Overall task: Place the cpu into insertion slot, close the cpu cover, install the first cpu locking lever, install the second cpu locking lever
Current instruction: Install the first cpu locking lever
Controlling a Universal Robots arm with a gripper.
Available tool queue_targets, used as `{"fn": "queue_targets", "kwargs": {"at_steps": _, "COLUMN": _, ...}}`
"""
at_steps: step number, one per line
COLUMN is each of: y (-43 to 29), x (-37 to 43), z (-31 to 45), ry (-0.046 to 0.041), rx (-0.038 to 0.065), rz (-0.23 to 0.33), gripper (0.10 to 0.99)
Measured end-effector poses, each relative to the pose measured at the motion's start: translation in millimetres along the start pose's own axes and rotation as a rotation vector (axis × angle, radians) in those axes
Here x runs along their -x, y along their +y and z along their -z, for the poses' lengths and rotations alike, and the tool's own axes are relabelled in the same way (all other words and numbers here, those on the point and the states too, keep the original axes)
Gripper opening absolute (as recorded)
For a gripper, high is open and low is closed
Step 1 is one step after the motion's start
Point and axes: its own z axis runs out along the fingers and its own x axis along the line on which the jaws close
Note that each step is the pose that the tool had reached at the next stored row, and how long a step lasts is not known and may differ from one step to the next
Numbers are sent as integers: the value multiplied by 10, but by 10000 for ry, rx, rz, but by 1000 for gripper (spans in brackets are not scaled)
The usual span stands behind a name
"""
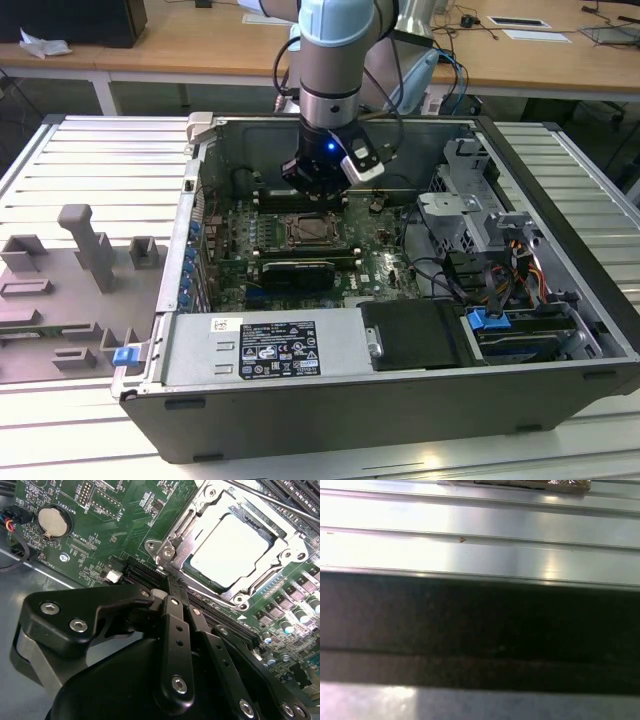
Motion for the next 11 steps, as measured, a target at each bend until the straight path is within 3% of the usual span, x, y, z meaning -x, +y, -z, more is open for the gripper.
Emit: {"fn": "queue_targets", "kwargs": {"at_steps": 11, "y": -1, "x": 1, "z": 18, "ry": -4, "rx": 3, "rz": 0, "gripper": 106}}
